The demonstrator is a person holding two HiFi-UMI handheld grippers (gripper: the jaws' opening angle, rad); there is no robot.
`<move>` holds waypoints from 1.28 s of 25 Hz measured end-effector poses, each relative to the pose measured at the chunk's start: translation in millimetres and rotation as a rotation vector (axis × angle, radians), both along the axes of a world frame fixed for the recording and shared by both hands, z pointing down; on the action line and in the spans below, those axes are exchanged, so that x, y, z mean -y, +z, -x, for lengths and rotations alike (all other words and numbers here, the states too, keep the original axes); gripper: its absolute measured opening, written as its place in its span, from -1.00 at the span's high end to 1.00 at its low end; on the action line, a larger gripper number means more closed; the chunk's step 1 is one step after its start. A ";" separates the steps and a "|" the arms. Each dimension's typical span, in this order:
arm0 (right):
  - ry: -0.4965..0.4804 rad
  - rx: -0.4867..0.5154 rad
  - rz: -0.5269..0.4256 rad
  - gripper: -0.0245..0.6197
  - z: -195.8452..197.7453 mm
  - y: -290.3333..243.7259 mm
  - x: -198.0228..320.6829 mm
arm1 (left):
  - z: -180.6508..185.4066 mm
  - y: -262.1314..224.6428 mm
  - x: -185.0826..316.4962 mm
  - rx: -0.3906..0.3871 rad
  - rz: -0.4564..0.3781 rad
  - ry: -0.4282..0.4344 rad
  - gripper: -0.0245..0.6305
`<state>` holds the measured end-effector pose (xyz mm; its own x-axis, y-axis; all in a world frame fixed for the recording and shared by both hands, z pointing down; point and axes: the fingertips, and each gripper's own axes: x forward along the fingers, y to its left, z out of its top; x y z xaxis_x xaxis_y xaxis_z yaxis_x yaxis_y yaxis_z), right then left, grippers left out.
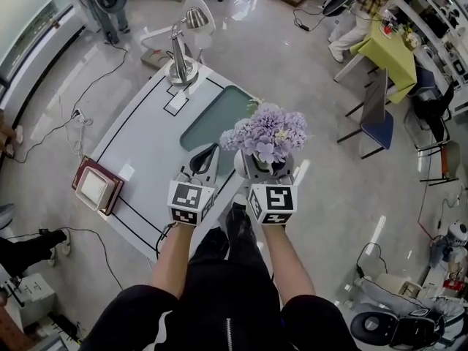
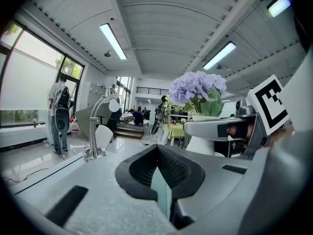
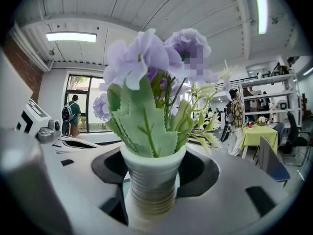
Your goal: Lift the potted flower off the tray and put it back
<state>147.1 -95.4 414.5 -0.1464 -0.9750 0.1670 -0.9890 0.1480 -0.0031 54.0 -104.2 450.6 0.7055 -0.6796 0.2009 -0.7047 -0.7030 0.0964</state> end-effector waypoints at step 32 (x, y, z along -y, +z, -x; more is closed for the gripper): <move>-0.028 -0.013 0.012 0.10 3.0 6.0 -1.0 | -2.3 -4.3 -4.4 0.010 -0.030 0.012 0.91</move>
